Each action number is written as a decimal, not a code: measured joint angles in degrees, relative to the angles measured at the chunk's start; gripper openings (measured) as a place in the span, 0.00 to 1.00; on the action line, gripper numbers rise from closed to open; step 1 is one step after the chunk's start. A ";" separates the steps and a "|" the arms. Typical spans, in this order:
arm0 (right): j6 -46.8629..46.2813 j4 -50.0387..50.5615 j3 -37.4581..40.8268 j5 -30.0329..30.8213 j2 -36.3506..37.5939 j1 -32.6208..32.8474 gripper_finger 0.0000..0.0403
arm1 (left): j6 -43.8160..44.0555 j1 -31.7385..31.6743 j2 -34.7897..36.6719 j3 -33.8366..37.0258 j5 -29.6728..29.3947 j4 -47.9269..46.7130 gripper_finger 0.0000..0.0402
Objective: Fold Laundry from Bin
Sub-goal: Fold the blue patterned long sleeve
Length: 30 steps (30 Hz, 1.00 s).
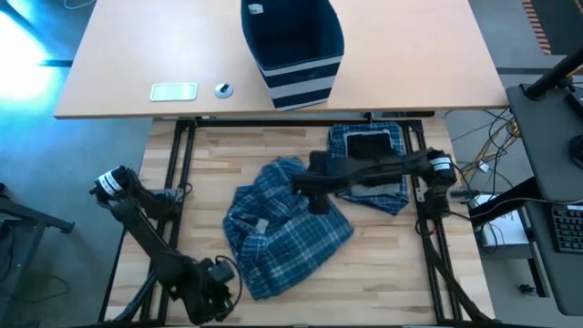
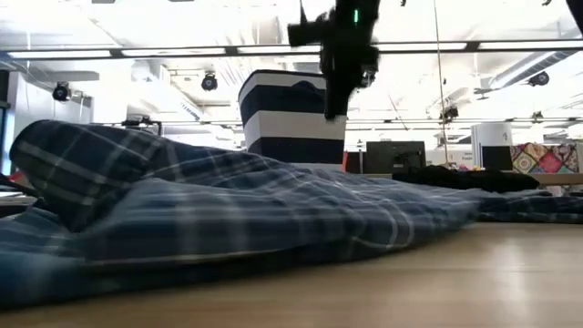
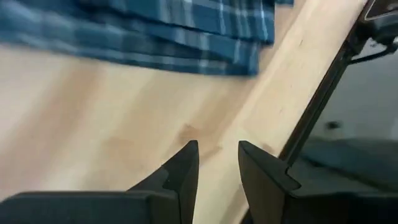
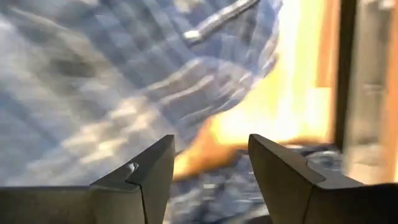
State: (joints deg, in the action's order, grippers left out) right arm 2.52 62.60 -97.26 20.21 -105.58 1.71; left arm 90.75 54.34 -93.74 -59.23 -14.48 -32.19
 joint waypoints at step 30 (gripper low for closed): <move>-19.97 -1.75 9.00 -8.32 -11.25 5.93 0.50 | -58.82 -51.66 25.10 34.06 14.08 12.10 0.00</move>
State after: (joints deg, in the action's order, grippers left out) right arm -17.45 60.85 -88.26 11.90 -116.83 7.64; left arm 31.93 2.67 -68.64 -25.17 -0.40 -20.10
